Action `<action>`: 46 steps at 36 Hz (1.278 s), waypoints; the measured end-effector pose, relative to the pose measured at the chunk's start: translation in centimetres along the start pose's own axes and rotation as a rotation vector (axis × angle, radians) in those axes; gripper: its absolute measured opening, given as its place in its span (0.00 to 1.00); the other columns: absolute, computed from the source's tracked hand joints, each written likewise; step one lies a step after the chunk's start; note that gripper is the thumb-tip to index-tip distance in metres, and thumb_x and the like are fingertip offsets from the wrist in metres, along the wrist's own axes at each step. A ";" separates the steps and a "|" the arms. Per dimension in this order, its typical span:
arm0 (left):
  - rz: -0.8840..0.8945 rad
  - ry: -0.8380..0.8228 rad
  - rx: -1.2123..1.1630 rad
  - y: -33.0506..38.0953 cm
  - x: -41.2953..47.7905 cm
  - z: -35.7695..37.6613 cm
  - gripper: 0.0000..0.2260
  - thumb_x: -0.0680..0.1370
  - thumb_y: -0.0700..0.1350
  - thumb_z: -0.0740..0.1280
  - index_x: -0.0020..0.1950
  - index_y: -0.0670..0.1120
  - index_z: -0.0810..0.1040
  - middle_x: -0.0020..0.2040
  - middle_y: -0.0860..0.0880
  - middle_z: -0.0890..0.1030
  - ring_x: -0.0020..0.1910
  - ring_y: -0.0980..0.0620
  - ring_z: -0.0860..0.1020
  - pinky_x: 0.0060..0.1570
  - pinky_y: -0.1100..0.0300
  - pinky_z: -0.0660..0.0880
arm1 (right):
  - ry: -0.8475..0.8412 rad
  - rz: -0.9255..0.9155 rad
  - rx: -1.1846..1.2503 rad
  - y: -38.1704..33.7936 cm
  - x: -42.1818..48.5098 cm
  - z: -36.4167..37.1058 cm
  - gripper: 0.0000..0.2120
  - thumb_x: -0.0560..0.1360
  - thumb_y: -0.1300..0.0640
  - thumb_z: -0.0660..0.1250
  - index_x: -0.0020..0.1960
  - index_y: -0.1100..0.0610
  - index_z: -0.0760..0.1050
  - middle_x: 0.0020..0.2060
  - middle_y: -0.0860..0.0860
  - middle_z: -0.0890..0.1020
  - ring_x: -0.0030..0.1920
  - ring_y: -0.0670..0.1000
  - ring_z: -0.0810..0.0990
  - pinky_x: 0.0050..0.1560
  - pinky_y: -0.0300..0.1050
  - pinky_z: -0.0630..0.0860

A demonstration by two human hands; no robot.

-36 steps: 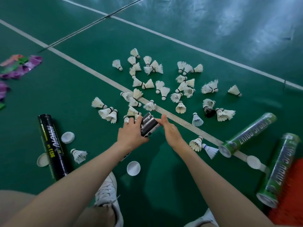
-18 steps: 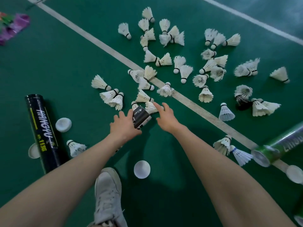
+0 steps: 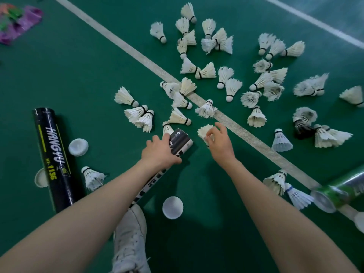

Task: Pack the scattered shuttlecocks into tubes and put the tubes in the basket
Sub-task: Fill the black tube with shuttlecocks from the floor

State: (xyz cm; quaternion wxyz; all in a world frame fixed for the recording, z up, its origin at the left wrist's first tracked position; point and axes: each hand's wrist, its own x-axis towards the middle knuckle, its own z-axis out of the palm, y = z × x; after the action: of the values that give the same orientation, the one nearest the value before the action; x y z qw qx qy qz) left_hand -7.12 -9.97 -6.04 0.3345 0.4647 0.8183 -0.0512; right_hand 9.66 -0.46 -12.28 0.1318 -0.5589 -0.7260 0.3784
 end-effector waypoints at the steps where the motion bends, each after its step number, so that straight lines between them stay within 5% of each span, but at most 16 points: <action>1: 0.009 0.000 0.005 0.4 -0.4 -0.1 0.36 0.69 0.57 0.72 0.71 0.49 0.59 0.64 0.41 0.67 0.62 0.40 0.67 0.53 0.48 0.71 | 0.041 0.036 0.105 -0.1 -0.7 -0.9 0.05 0.79 0.60 0.62 0.46 0.60 0.73 0.71 0.50 0.62 0.57 0.46 0.69 0.54 0.39 0.65; 4: 0.033 0.000 0.023 1.5 -1.8 -0.2 0.36 0.68 0.56 0.72 0.71 0.50 0.60 0.63 0.42 0.67 0.61 0.41 0.67 0.53 0.49 0.71 | 0.186 0.083 0.319 -0.5 -2.8 -3.6 0.05 0.78 0.60 0.64 0.43 0.55 0.72 0.66 0.53 0.70 0.63 0.46 0.68 0.63 0.44 0.68; 8: 0.091 0.034 0.027 3.6 -4.3 -0.4 0.36 0.68 0.55 0.72 0.71 0.49 0.60 0.64 0.43 0.67 0.62 0.41 0.67 0.54 0.50 0.71 | 0.307 0.141 0.548 -1.5 -5.5 -6.7 0.03 0.79 0.57 0.63 0.48 0.55 0.72 0.48 0.50 0.77 0.48 0.48 0.74 0.48 0.38 0.71; 11: 0.160 0.057 0.046 5.3 -6.4 -0.7 0.39 0.68 0.57 0.72 0.73 0.50 0.58 0.64 0.43 0.67 0.64 0.41 0.66 0.56 0.49 0.71 | 0.357 0.192 0.743 -2.5 -7.5 -8.7 0.03 0.80 0.56 0.62 0.47 0.51 0.72 0.47 0.49 0.78 0.50 0.49 0.76 0.55 0.42 0.74; 18: 0.294 0.183 0.020 9.1 -11.1 -1.9 0.43 0.67 0.59 0.73 0.76 0.52 0.55 0.66 0.44 0.67 0.64 0.42 0.68 0.60 0.47 0.72 | 0.248 0.091 0.667 -3.9 -12.4 -13.3 0.06 0.80 0.56 0.61 0.44 0.50 0.72 0.43 0.47 0.79 0.46 0.46 0.77 0.52 0.42 0.72; 25: 0.425 0.304 -0.018 12.0 -14.7 -2.6 0.40 0.67 0.59 0.73 0.74 0.52 0.58 0.60 0.46 0.68 0.60 0.44 0.69 0.53 0.50 0.73 | 0.292 -0.079 0.544 -6.0 -16.5 -16.6 0.10 0.82 0.50 0.55 0.53 0.47 0.75 0.45 0.47 0.79 0.45 0.45 0.75 0.48 0.40 0.71; 30: 0.462 0.345 -0.013 13.3 -15.9 -2.8 0.39 0.67 0.58 0.73 0.73 0.52 0.58 0.61 0.46 0.68 0.60 0.44 0.69 0.55 0.48 0.73 | 0.287 -0.148 0.611 -6.6 -18.3 -17.2 0.20 0.82 0.45 0.50 0.72 0.47 0.66 0.65 0.37 0.70 0.66 0.34 0.67 0.62 0.24 0.61; 35: 0.479 0.360 0.027 13.9 -15.4 -2.0 0.38 0.67 0.56 0.73 0.73 0.51 0.60 0.62 0.45 0.68 0.60 0.43 0.69 0.56 0.47 0.73 | 0.141 -0.076 0.553 -5.8 -18.4 -17.0 0.20 0.81 0.43 0.50 0.70 0.43 0.69 0.56 0.35 0.74 0.55 0.33 0.72 0.51 0.19 0.64; 38: 0.453 0.331 0.048 14.0 -14.3 -1.8 0.38 0.67 0.56 0.73 0.72 0.51 0.60 0.62 0.45 0.68 0.60 0.42 0.69 0.55 0.48 0.73 | 0.077 0.004 0.670 -5.1 -17.3 -16.9 0.20 0.82 0.42 0.48 0.66 0.42 0.73 0.55 0.38 0.76 0.54 0.33 0.72 0.51 0.23 0.64; 42: 0.385 0.287 0.084 14.2 -11.3 -1.5 0.40 0.68 0.57 0.73 0.74 0.53 0.58 0.64 0.44 0.67 0.62 0.42 0.68 0.58 0.48 0.72 | 0.132 0.134 0.748 -3.0 -13.9 -16.0 0.24 0.81 0.39 0.47 0.67 0.46 0.72 0.63 0.44 0.76 0.65 0.44 0.72 0.70 0.46 0.62; 46: 0.330 0.224 0.106 14.4 -7.0 -1.4 0.40 0.68 0.58 0.73 0.74 0.53 0.57 0.65 0.44 0.67 0.62 0.42 0.68 0.60 0.47 0.71 | 0.132 0.233 0.572 0.1 -9.3 -15.4 0.19 0.82 0.44 0.52 0.71 0.47 0.67 0.67 0.44 0.71 0.65 0.45 0.69 0.65 0.43 0.63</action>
State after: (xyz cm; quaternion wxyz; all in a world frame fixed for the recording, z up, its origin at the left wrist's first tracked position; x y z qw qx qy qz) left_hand 6.01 -6.45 2.50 0.2205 0.6122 0.7592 0.0133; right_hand 22.35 -2.78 0.26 0.2861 -0.6019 -0.5109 0.5429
